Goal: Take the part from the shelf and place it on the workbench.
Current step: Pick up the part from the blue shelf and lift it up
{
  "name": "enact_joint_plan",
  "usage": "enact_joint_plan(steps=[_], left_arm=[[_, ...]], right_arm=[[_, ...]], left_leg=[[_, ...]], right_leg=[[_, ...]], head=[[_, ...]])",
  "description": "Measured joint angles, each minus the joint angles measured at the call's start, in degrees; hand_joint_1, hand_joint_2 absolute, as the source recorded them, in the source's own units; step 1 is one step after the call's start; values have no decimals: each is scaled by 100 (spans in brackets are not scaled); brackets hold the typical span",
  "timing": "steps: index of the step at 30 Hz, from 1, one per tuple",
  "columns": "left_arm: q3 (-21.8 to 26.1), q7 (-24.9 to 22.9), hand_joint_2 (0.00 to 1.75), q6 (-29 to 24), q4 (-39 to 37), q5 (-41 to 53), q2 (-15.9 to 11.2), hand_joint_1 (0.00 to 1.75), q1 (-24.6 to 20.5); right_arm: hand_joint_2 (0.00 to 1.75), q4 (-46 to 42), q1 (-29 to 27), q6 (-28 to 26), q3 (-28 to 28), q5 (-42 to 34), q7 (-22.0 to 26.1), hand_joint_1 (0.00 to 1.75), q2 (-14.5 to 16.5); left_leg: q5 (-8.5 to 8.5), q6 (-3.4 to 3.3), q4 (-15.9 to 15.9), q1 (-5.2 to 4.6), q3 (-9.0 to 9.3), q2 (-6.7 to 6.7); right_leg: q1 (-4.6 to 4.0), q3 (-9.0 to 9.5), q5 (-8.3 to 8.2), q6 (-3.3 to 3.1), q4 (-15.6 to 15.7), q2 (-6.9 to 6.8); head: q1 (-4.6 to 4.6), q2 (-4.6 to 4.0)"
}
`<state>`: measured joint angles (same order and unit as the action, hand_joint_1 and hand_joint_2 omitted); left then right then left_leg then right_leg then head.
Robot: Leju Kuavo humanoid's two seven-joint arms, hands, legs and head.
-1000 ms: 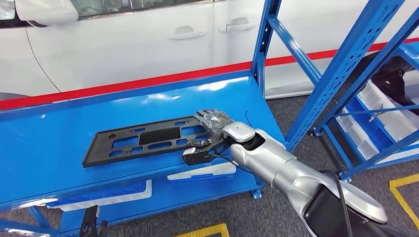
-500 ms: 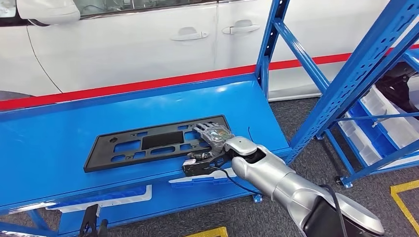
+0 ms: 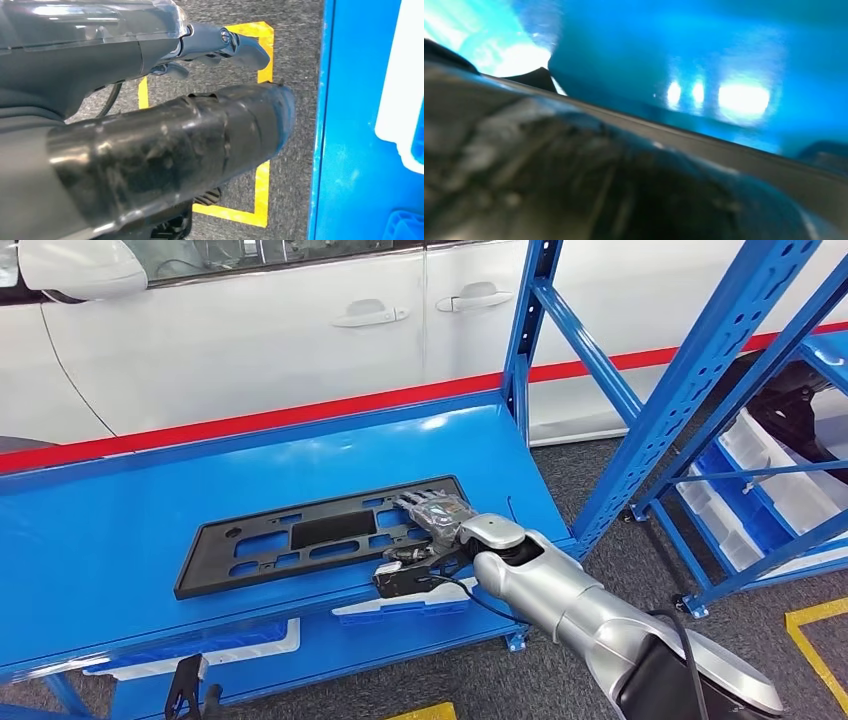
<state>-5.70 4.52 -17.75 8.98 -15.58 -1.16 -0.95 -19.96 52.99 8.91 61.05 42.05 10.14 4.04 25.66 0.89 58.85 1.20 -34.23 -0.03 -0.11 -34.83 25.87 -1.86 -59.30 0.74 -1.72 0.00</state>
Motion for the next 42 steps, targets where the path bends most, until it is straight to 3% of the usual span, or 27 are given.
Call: enact_joint_plan(steps=[3, 5, 7, 8, 9, 10, 12, 13, 14, 16, 25, 42], left_arm=[[0, 17, 0, -5, 0, 0, 1, 0, 1], [0, 37, 0, -8, 0, 2, 3, 0, -4], [0, 49, 0, -9, 0, 7, 4, 0, -4], [0, 53, 0, -10, 0, 10, 4, 0, -2], [0, 56, 0, -13, 0, 12, 4, 0, -1], [0, 61, 0, -19, 0, 13, 4, 0, -2], [0, 69, 0, -29, 0, 16, 5, 0, -3], [0, 73, 0, -34, 0, 19, 5, 0, -3], [0, 78, 0, -40, 0, 23, 4, 0, -4], [0, 87, 0, -58, 0, 30, -1, 0, -5], [-2, 92, 0, -76, 0, 28, 9, 0, -4], [-4, 113, 0, -74, 0, 14, 11, 0, -9]], right_arm=[[0, -2, 6, -12, -3, 29, -14, 0, -8], [87, -2, 10, -27, -4, 34, -30, 0, -20], [175, -1, 0, -37, -5, 38, -38, 0, -36], [175, 0, -9, -40, -5, 40, -41, 0, -45], [131, 1, -17, -46, -5, 41, -44, 0, -55], [131, 0, -21, -59, -5, 40, -46, 0, -61], [131, -2, -20, -84, -10, 27, -46, 86, -67], [175, -4, -17, -93, -14, 32, -42, 129, -71], [175, -7, -13, -98, -19, 56, -37, 173, -74], [175, -15, -8, -114, -22, 131, -29, 175, -85], [175, -48, 82, -190, -22, 193, -19, 175, -129], [175, -111, 163, -454, -22, 340, -15, 175, -207]], left_leg=[[-13, -93, -66, 2, 12, 4], [-48, -175, -113, 27, 25, 19], [-55, -224, -126, 24, 24, 28], [-52, -232, -124, 19, 22, 28], [-50, -235, -120, 16, 23, 28], [-45, -233, -115, 14, 26, 26], [-27, -221, -95, 15, 37, 19], [-11, -208, -78, 3, 37, 15], [6, -203, -56, -14, 31, 9], [21, -194, -32, -45, 11, 3], [-4, -136, -98, -33, 44, 2], [-8, -108, -91, -51, 64, 3]], right_leg=[[-6, -12, -5, 81, 9, 9], [-1, -113, 169, 131, -222, -6], [21, -418, 528, 166, -882, -21], [31, -593, 676, 179, -1249, -22], [40, -716, 735, 188, -1494, -25], [46, -740, 673, 190, -1523, -31], [50, -488, 298, 171, -974, -43], [50, -291, 141, 162, -573, -48], [55, -146, 31, 179, -261, -47], [53, -35, -9, 197, 7, -39], [27, -37, -12, 130, 15, -29], [25, -6, -22, 117, 16, -30]], head=[[2, 0], [4, 0], [7, 0], [6, 0], [6, 0], [6, 0], [8, 0], [6, 0], [3, 0], [-4, 0], [-5, 0], [-5, 0]])
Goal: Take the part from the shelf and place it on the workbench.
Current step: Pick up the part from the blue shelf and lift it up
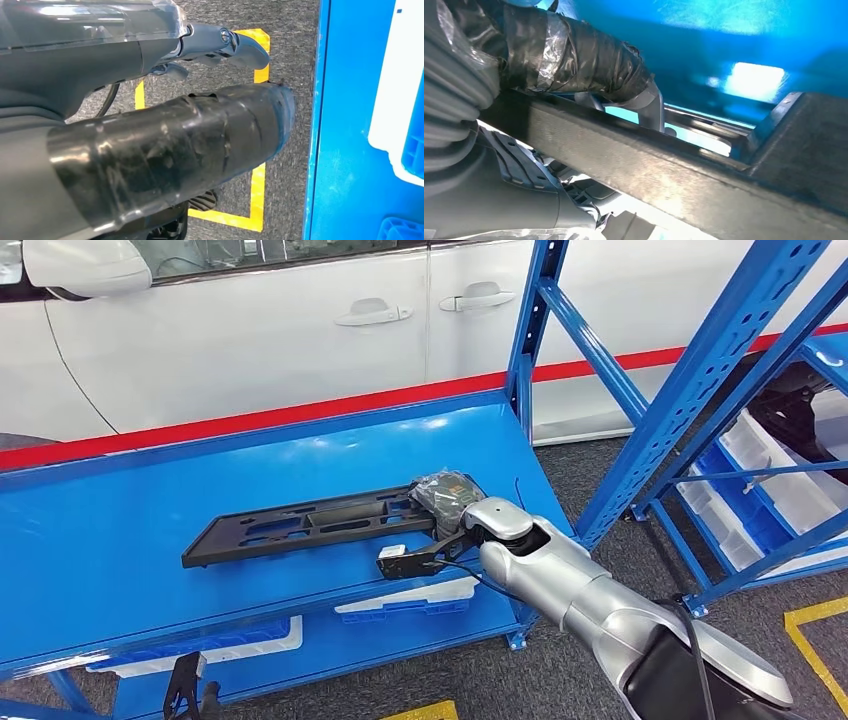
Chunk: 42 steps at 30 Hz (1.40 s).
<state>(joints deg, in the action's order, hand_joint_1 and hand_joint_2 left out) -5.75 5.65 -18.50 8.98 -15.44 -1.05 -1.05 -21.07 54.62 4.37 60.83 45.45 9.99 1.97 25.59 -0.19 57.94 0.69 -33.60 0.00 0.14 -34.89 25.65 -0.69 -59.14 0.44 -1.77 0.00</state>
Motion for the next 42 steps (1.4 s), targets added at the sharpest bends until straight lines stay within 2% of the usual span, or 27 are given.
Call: enact_joint_plan(steps=[4, 7, 12, 16, 19, 22, 25, 29, 34, 42], left_arm=[[0, 42, 0, 40, 0, -65, 0, 0, 7], [0, 84, 0, 21, 0, -134, 3, 0, 31], [0, 109, 0, -15, 0, -220, 19, 0, 50], [0, 149, 175, 3, 0, -221, 28, 0, 51], [0, 225, 175, 76, 0, -209, 28, 0, 54], [2, 275, 175, 150, 0, -179, 30, 0, 65], [6, 294, 175, 175, 0, -174, 31, 0, 74], [7, 462, 175, 334, 0, -175, 36, 0, 75], [7, 596, 175, 520, 0, -194, 58, 0, 74], [7, 674, 175, 710, 0, -154, 91, 0, 72]], right_arm=[[175, -84, 12, -485, 3, 177, -118, 175, -44], [175, -428, 173, -830, 1, 357, -309, 175, -189], [175, -1543, 699, -642, -241, 507, -578, 175, -561], [175, -2073, 858, -742, -393, 641, -687, 175, -713], [175, -2511, 1153, -649, -466, 665, -906, 175, -860], [175, -2909, 1813, -253, -444, 389, -1137, 175, -1033], [175, -3195, 2445, 137, -420, 315, -1128, 175, -1175], [175, -3554, 2988, 444, -404, 295, -1101, 175, -1382], [175, -3879, 3250, 558, -404, 237, -1115, 175, -1613], [175, -4229, 3303, 539, -415, -29, -1171, 175, -1911]], left_leg=[[-2, -2, 8, 0, -15, -3], [-6, -5, 13, 0, -39, -4], [-7, -6, 16, -1, -60, 3], [-6, -6, 15, 0, -66, -1], [-7, -6, 15, -2, -84, 0], [-8, -6, 14, -3, -91, 1], [-8, -6, 15, -2, -92, 1], [-8, -6, 15, -2, -94, -1], [-7, -6, 16, -2, -95, -1], [-8, -6, 20, -3, -93, -1]], right_leg=[[0, -5, -2, 1, 0, -7], [1, -29, -12, 3, -2, -6], [4, -58, -18, 5, -1, 2], [4, -60, -16, 5, -1, -1], [5, -81, -19, 4, -2, 0], [6, -90, -21, 3, -2, 1], [6, -91, -20, 3, -2, 0], [5, -92, -19, 3, -1, -2], [4, -91, -19, 4, -1, -2], [5, -89, -20, 4, 0, -1]], head=[[0, 0], [0, 0], [0, 0], [0, 0], [0, 0], [0, 0], [-1, 0], [0, 0], [0, 0], [0, 0]])
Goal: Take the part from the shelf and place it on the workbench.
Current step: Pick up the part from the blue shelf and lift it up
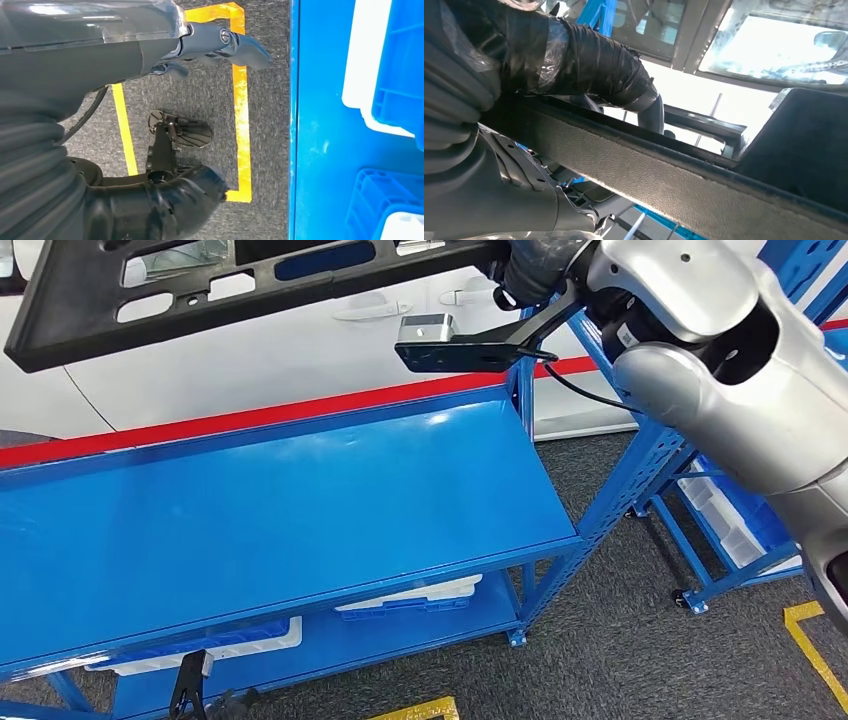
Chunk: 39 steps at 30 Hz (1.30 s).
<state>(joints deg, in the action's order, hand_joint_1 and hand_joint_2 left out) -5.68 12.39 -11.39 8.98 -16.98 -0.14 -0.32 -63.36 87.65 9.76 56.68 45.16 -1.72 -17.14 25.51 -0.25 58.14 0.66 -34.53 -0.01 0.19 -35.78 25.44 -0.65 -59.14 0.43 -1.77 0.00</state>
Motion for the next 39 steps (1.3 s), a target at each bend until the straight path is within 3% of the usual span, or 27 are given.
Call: enact_joint_plan(steps=[10, 17, 23, 26, 28, 31, 32, 33, 36, 37, 39], left_arm=[[0, -86, 175, -44, 0, -40, 21, 0, -1], [0, -152, 175, -39, 0, -69, 21, 0, -2], [2, -214, 175, -33, 0, -87, 21, 0, -1], [2, -227, 175, -26, 0, -92, 23, 0, -1], [2, -228, 175, -16, 0, -94, 29, 0, -7], [2, -227, 175, 4, 0, -91, 37, 0, -15], [2, -226, 175, 10, 0, -89, 40, 0, -14], [2, -225, 175, 18, 0, -85, 45, 0, -12], [5, -223, 175, 34, 0, -72, 54, 0, -13], [6, -223, 175, 40, 0, -62, 54, 0, -13], [7, -226, 175, 52, 0, -43, 54, 0, -12]], right_arm=[[175, -241, -170, -54, -116, -389, 25, 175, -201], [175, -331, -232, 284, -181, -769, 54, 175, -294], [175, -349, -239, 395, -190, -1001, 43, 175, -332], [175, -367, -234, 499, -195, -1122, 47, 175, -345], [175, -380, -218, 520, -201, -1157, 54, 175, -371], [175, -394, -239, 580, -203, -1235, 68, 175, -409], [175, -402, -259, 605, -203, -1271, 71, 175, -427], [175, -414, -274, 630, -203, -1313, 73, 175, -444], [175, -464, -269, 683, -203, -1419, 72, 175, -487], [175, -485, -265, 685, -202, -1437, 72, 175, -501], [175, -518, -258, 685, -201, -1455, 72, 175, -515]], left_leg=[[0, 0, -1, 2, 0, 0], [1, -2, 3, 0, -1, 0], [26, -46, 53, -10, -19, -2], [-36, -105, -25, 10, 15, 16], [-119, -165, -130, 44, 56, 45], [-143, -193, -149, 54, 51, 60], [-142, -192, -138, 60, 42, 61], [-139, -185, -120, 70, 29, 60], [-96, -101, 0, 112, -39, 53], [-87, -56, 40, 116, -63, 48], [-108, 38, 75, 113, -99, 33]], right_leg=[[-1, -1, 0, 0, 0, 0], [2, 0, -1, 1, 2, 0], [36, 5, -8, 36, 8, 1], [29, 22, 4, 91, 19, 7], [18, -61, 235, 122, -232, 5], [58, -449, 805, 159, -1238, -6], [82, -526, 854, 179, -1448, -8], [109, -513, 790, 203, -1459, -12], [171, -2, 301, 268, -527, -30], [165, 132, 207, 254, -268, -22], [116, 182, 189, 187, -125, 4]], head=[[0, 0], [0, 0], [-1, 0], [1, 0], [5, 0], [6, 0], [6, 0], [7, 0], [7, 0], [4, 0], [0, 0]])
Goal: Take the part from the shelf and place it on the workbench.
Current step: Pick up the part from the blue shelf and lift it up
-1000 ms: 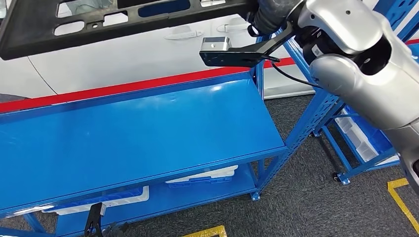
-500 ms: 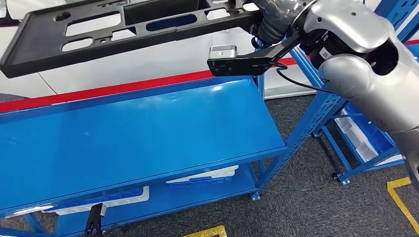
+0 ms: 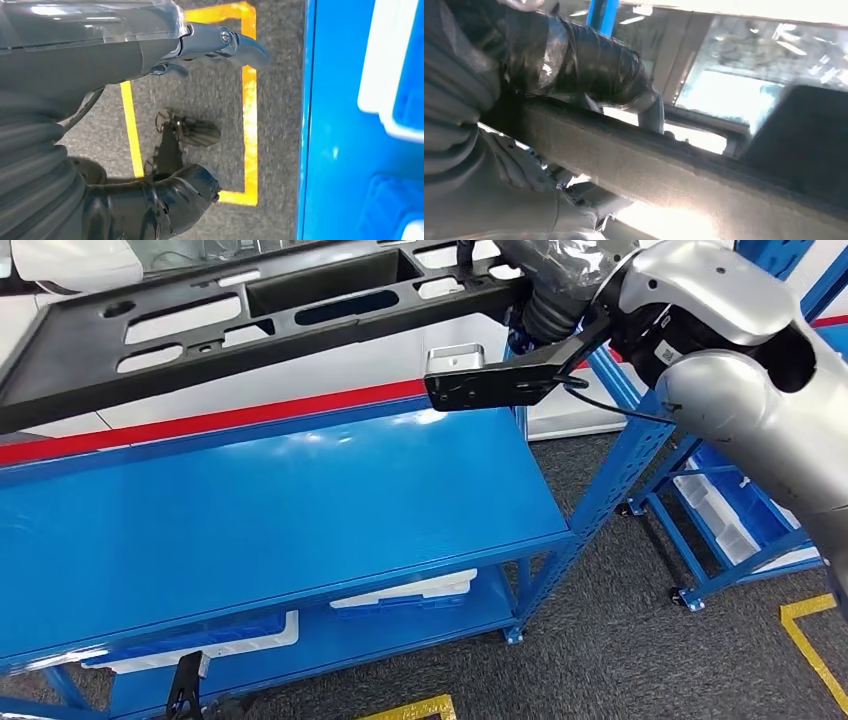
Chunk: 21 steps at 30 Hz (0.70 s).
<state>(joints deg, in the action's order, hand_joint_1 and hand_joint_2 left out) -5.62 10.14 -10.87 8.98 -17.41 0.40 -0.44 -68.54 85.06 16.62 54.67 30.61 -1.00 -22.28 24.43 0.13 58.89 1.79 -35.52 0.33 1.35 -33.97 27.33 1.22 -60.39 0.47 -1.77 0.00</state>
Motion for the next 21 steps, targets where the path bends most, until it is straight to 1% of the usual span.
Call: enact_joint_plan(steps=[2, 3, 4, 5, 6, 7, 8, 9, 10, 11, 12, 13, 14, 15, 16, 17, 18, 19, 20, 21], left_arm=[[0, -12, 175, 8, -1, 13, 8, 0, 9], [0, -20, 175, 10, -2, 16, 13, 0, 10], [0, -26, 175, 12, -2, 20, 17, 0, 8], [0, -30, 175, 14, -2, 23, 19, 0, 3], [0, -32, 175, 14, -2, 25, 20, 0, -2], [0, -35, 175, 14, -2, 28, 20, 0, -6], [0, -39, 175, 14, -2, 34, 19, 0, -8], [0, -44, 175, 14, -2, 43, 19, 0, -10], [0, -50, 175, 14, -2, 51, 19, 0, -12], [0, -55, 175, 14, -2, 60, 19, 0, -16], [0, -60, 175, 14, -2, 64, 18, 0, -24], [0, -66, 175, 14, -2, 67, 17, 0, -32], [0, -72, 175, 14, -2, 68, 17, 0, -37], [0, -77, 175, 14, -2, 69, 16, 0, -41], [0, -81, 175, 14, -2, 69, 15, 0, -42], [0, -85, 175, 15, -2, 70, 14, 0, -40], [0, -90, 175, 17, -2, 72, 13, 0, -43], [0, -97, 175, 19, -2, 74, 12, 0, -43], [-1, -103, 175, 20, -2, 75, 13, 0, -45], [-1, -108, 175, 21, -2, 75, 13, 0, -50]], right_arm=[[175, -21, 8, 1, 5, -5, -7, 175, -3], [175, -28, 17, 1, 14, -7, -11, 175, -2], [175, -34, 27, 0, 23, -11, -14, 175, -2], [175, -41, 36, -1, 34, -17, -15, 175, -1], [175, -45, 41, -1, 46, -23, -16, 175, -1], [175, -50, 42, -1, 60, -29, -16, 175, -1], [175, -54, 42, 0, 75, -34, -16, 175, -1], [175, -55, 43, 0, 93, -38, -16, 175, -1], [175, -56, 46, 0, 110, -40, -16, 175, -1], [175, -57, 53, 1, 122, -42, -16, 175, -1], [175, -60, 66, 1, 133, -44, -16, 175, -1], [175, -62, 83, 2, 142, -46, -17, 175, -1], [175, -64, 101, 6, 155, -51, -19, 175, 0], [175, -66, 114, 10, 174, -56, -22, 175, 3], [175, -64, 120, 16, 198, -62, -25, 175, 6], [175, -62, 120, 22, 224, -71, -28, 175, 7], [175, -59, 120, 26, 251, -78, -30, 175, 5], [175, -55, 120, 30, 275, -83, -32, 175, -1], [175, -51, 121, 33, 297, -86, -33, 175, -4], [175, -50, 122, 35, 317, -86, -34, 175, -7]], left_leg=[[-17, 81, -1, 11, -24, -5], [61, 110, 55, 20, -60, -3], [221, 125, 216, 25, -126, -2], [455, 132, 497, 29, -225, -1], [705, 137, 861, 26, -344, -3], [904, 140, 1229, 23, -452, -4], [1011, 138, 1493, 18, -509, -5], [1001, 127, 1566, 13, -472, -5], [896, 104, 1430, 7, -328, -5], [745, 72, 1118, -2, -94, -6], [644, 33, 707, -16, 175, -7], [577, 4, 351, -39, 401, -11], [544, -20, 105, -65, 538, -16], [540, -38, -29, -93, 587, -21], [487, -55, -65, -119, 575, -27], [421, -88, -108, -114, 539, -26], [350, -125, -154, -113, 508, -13], [267, -175, -193, -105, 468, 2], [187, -215, -224, -94, 414, 20], [119, -243, -226, -103, 350, 34]], right_leg=[[-6, -44, -49, -101, 29, -3], [-2, -68, -89, -164, 49, -8], [2, -96, -133, -228, 76, -14], [0, -131, -176, -283, 90, -19], [-21, -175, -213, -320, 93, -19], [-42, -223, -247, -341, 89, -18], [-65, -268, -281, -351, 84, -16], [-88, -316, -317, -354, 77, -14], [-108, -361, -351, -353, 68, -12], [-124, -401, -383, -348, 58, -10], [-134, -440, -416, -336, 48, -11], [-140, -472, -450, -317, 43, -13], [-139, -493, -491, -289, 48, -17], [-131, -510, -539, -256, 64, -21], [-120, -520, -595, -218, 92, -23], [-110, -537, -640, -180, 117, -21], [-103, -568, -609, -148, 108, -15], [-99, -617, -475, -124, 23, -10], [-97, -690, -241, -107, -175, -8], [-93, -775, 61, -95, -486, -10]], head=[[-1, 0], [-2, 0], [-3, 0], [-5, 0], [-4, 0], [-4, 0], [-4, 0], [-4, 0], [-4, 0], [-4, 0], [-4, 0], [-2, 0], [-1, 0], [-1, 0], [0, 0], [0, 0], [2, 0], [7, 0], [11, 0], [14, 0]])
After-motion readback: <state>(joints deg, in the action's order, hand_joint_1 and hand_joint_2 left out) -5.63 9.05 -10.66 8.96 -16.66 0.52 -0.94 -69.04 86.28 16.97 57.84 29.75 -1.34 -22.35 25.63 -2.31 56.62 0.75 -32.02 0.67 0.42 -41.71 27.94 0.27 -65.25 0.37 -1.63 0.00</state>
